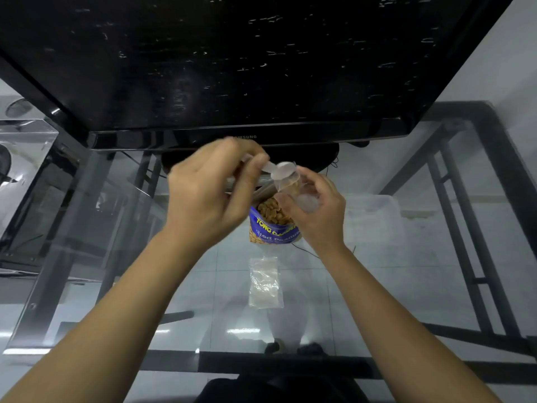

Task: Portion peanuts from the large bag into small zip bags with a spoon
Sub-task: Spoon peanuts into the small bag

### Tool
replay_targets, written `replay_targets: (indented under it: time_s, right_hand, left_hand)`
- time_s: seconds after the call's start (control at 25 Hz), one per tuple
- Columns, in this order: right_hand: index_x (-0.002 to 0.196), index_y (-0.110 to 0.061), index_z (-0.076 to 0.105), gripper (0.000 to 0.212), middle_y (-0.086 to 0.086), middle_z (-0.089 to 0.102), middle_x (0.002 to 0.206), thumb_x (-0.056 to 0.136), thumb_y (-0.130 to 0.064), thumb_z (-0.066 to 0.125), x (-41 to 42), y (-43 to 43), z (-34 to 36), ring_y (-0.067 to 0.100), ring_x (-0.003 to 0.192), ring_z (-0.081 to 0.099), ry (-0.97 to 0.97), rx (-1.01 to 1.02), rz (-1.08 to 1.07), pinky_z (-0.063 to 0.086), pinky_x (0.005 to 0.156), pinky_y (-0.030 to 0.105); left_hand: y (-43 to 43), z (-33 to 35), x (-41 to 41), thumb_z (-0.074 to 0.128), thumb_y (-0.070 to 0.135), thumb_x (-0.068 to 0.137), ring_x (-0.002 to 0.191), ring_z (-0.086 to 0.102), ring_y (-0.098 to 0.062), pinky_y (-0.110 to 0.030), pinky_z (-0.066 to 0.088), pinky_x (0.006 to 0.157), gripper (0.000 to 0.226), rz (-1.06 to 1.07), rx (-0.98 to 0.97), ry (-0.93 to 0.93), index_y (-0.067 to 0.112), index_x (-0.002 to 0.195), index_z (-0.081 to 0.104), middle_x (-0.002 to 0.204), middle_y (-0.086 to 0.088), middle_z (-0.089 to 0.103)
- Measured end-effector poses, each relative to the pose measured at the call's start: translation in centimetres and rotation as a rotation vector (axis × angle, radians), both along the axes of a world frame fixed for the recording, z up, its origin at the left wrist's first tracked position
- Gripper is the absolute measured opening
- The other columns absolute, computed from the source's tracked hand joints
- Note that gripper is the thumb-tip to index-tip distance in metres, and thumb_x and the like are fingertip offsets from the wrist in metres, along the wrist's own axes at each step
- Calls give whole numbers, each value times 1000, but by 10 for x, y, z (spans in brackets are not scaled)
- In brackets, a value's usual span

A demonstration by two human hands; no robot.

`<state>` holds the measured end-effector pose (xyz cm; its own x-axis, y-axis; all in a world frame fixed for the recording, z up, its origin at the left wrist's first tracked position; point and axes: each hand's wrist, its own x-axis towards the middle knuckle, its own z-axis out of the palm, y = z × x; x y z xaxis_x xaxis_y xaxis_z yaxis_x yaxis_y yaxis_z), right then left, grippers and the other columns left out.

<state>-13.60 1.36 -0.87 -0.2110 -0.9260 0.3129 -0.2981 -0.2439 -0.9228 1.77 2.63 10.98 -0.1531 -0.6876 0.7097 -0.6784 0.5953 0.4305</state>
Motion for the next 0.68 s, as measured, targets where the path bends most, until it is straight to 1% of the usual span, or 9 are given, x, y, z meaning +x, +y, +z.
replay_targets:
  time_s: [0.04, 0.12, 0.16, 0.2, 0.24, 0.32, 0.4, 0.56, 0.68]
  right_hand:
    - [109, -21, 61, 50, -19, 57, 92, 66, -41, 74, -1, 1, 0, 2, 81, 58, -20, 8, -8, 46, 78, 14]
    - [110, -24, 58, 49, -19, 57, 92, 67, -40, 74, -8, 4, -4, -2, 82, 58, -26, 36, -12, 45, 77, 11]
    - [110, -24, 58, 48, -19, 57, 92, 67, -40, 73, -11, 6, -8, -4, 83, 58, -21, 54, -10, 45, 76, 9]
    - [110, -24, 58, 49, -19, 57, 93, 67, -41, 73, -15, 10, -11, -5, 83, 58, -14, 72, -11, 44, 75, 8]
    - [110, -24, 58, 49, -19, 57, 93, 67, -42, 72, -19, 13, -15, -6, 83, 58, -7, 85, -14, 44, 75, 7]
    - [110, -25, 58, 49, -20, 57, 94, 67, -43, 74, -25, 17, -22, -6, 84, 57, 21, 104, -13, 45, 74, 7]
    - [110, -25, 59, 48, -19, 58, 94, 68, -39, 77, -28, 19, -29, -4, 85, 58, 41, 145, -1, 46, 75, 10]
    - [109, -23, 62, 48, -12, 64, 95, 68, -44, 74, -28, 20, -38, 2, 86, 59, 30, 229, 41, 48, 76, 14]
    - [111, -20, 62, 45, -8, 66, 98, 71, -36, 77, -31, 17, -39, 1, 88, 59, 26, 258, 62, 45, 75, 10]
  left_hand:
    - [-5, -3, 4, 52, 17, 92, 58, 52, -12, -15, 38, 59, 17, 62, 27, 127, 9, 81, 63, 65, 10, 53]
    - [-27, -18, 15, 53, 22, 92, 55, 56, -11, -24, 43, 57, 17, 150, 268, 582, 21, 76, 57, 57, 15, 56]
    - [-35, -32, 19, 53, 23, 92, 55, 57, -9, -27, 45, 57, 18, 180, 394, 704, 25, 74, 55, 54, 15, 58]
    - [-40, -48, 20, 53, 25, 91, 54, 58, -8, -29, 46, 57, 18, 203, 471, 676, 29, 73, 55, 53, 14, 60]
    - [-42, -64, 20, 52, 27, 90, 53, 59, -11, -30, 47, 56, 17, 192, 497, 540, 29, 74, 56, 53, 12, 60]
    - [-38, -91, 12, 52, 27, 91, 53, 55, -13, -27, 45, 54, 16, 96, 467, 196, 19, 79, 60, 58, 4, 61]
    - [-37, -106, 3, 51, 25, 91, 55, 52, -12, -18, 40, 52, 22, 38, 469, 43, 7, 83, 61, 61, -6, 62]
    - [-49, -115, -9, 51, 25, 92, 67, 66, -26, -39, 55, 66, 26, 166, 714, 43, 4, 89, 65, 71, -15, 70]
    - [-57, -115, -13, 55, 20, 89, 73, 68, -29, -41, 57, 76, 21, 318, 918, 345, 3, 84, 67, 75, -16, 70]
